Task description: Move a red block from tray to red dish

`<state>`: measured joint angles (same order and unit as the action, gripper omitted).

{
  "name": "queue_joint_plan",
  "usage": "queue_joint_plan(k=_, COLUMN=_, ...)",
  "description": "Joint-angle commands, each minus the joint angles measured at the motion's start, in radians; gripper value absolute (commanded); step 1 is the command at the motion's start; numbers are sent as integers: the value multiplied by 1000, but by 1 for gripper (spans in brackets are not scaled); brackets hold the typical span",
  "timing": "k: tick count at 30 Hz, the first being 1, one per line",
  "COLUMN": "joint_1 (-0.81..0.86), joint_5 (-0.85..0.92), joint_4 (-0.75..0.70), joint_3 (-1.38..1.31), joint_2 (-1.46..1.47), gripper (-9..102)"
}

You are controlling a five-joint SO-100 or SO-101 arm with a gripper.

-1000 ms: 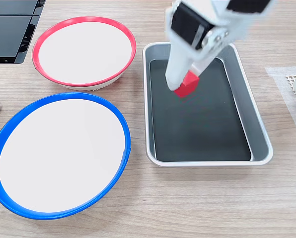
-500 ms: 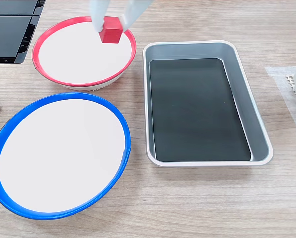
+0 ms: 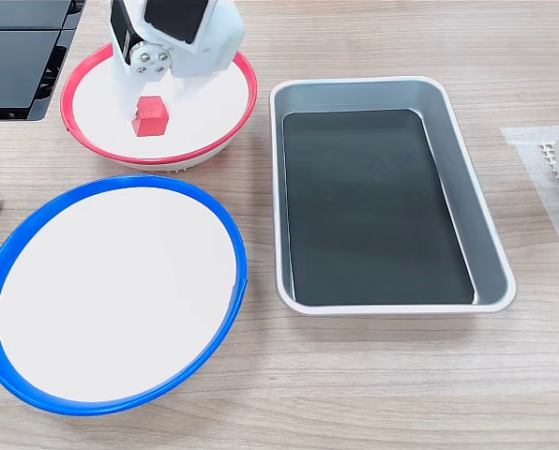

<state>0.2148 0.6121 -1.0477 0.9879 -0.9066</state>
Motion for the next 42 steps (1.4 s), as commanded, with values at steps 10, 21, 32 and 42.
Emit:
queue_joint_plan(k=10, joint_1=44, joint_5=94, joint_4=28, joint_3=66, joint_2=-94, gripper=18)
queue_joint_plan(k=21, joint_1=-9, joint_5=-298, joint_4=360, joint_3=437, joint_2=-571, gripper=0)
queue_joint_plan(k=32, joint_1=-199, joint_5=-868, joint_4=394, joint_3=1356, joint_2=-1525, gripper=-1)
queue_joint_plan(k=42, joint_1=-216, joint_5=-816, joint_4=163, joint_3=1925, joint_2=-2204, gripper=0)
